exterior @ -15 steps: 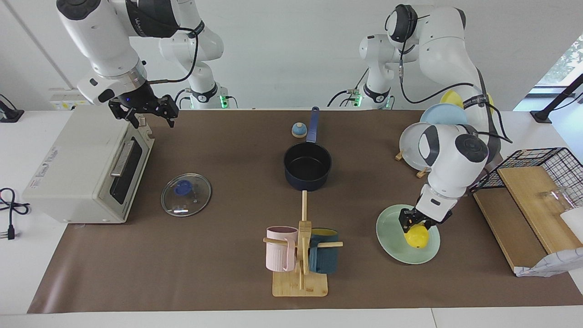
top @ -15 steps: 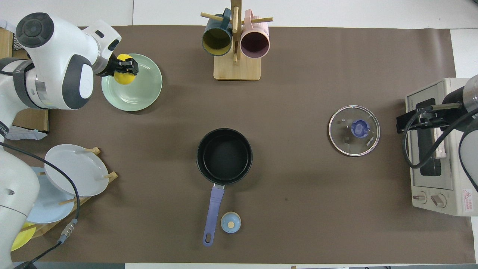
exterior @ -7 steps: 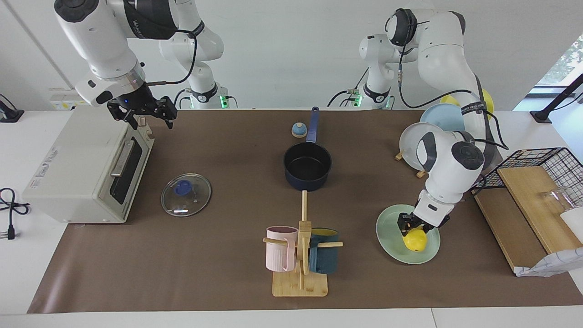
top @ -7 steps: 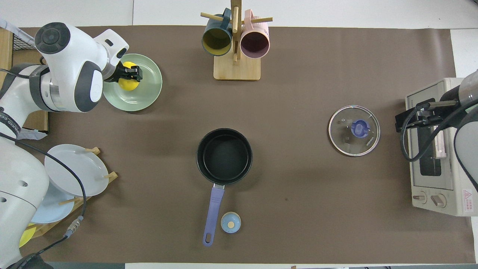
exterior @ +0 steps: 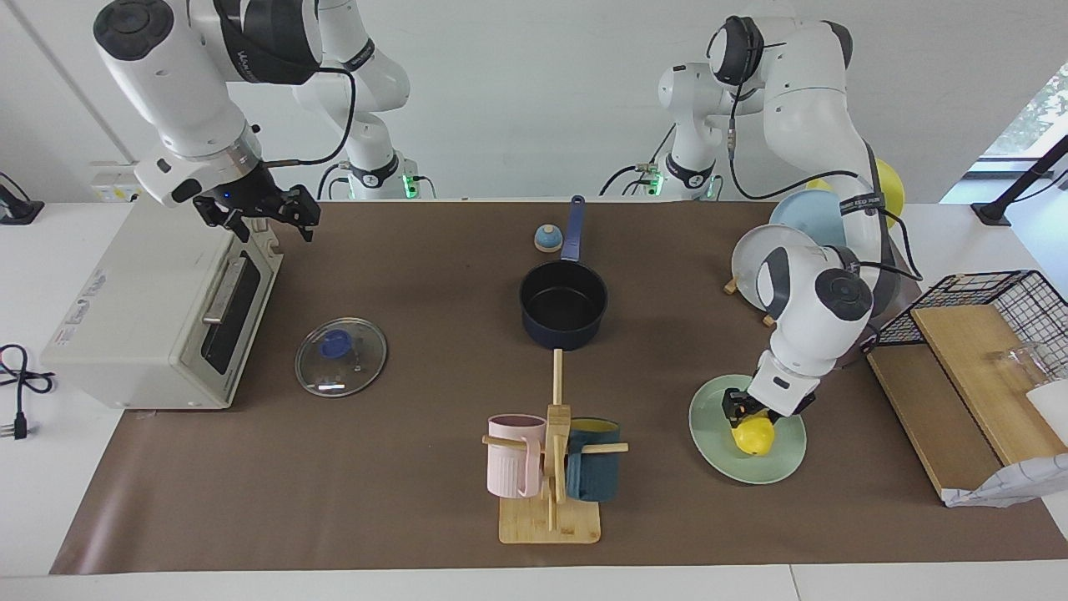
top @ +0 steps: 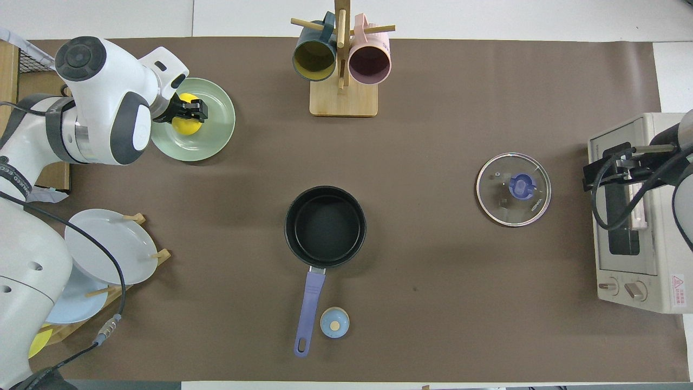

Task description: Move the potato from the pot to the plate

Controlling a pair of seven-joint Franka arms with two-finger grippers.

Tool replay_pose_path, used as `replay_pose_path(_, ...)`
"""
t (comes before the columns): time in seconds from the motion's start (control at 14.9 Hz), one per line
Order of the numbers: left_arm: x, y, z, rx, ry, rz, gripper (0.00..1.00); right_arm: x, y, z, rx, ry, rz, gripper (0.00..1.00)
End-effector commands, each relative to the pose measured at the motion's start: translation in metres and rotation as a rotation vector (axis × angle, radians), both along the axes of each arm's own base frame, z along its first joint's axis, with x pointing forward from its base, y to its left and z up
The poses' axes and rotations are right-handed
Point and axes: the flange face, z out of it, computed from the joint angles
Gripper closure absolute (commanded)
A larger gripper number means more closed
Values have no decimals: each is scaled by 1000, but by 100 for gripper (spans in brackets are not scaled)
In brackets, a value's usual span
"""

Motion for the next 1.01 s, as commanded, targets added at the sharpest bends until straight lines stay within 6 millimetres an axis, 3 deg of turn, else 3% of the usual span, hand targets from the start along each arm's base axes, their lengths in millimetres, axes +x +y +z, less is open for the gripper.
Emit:
replay_pose_path(0.0,-2,4,16,18,-13,-17,0,-4,-5,7,8,-3,-25,0)
replay_pose_path(0.13,-5,7,43,20,-18,-14,0,-3,-5,7,7,-11,-28,0)
replay_pose_path(0.4,-26,13,130,15,-21,-5,0,-1,-7,10,8,-20,-23,0)
replay_pose_path(0.54,-43,15,178,-10,-47,14,0,0,-20,12,10,-33,-40,0)
replay_pose_path(0.81,-97,38,266,1,-22,31,0,-1,-22,15,11,-46,-52,0)
replay_pose_path(0.94,-128,40,291,14,41,28,0,-4,-20,19,11,-50,-48,0)
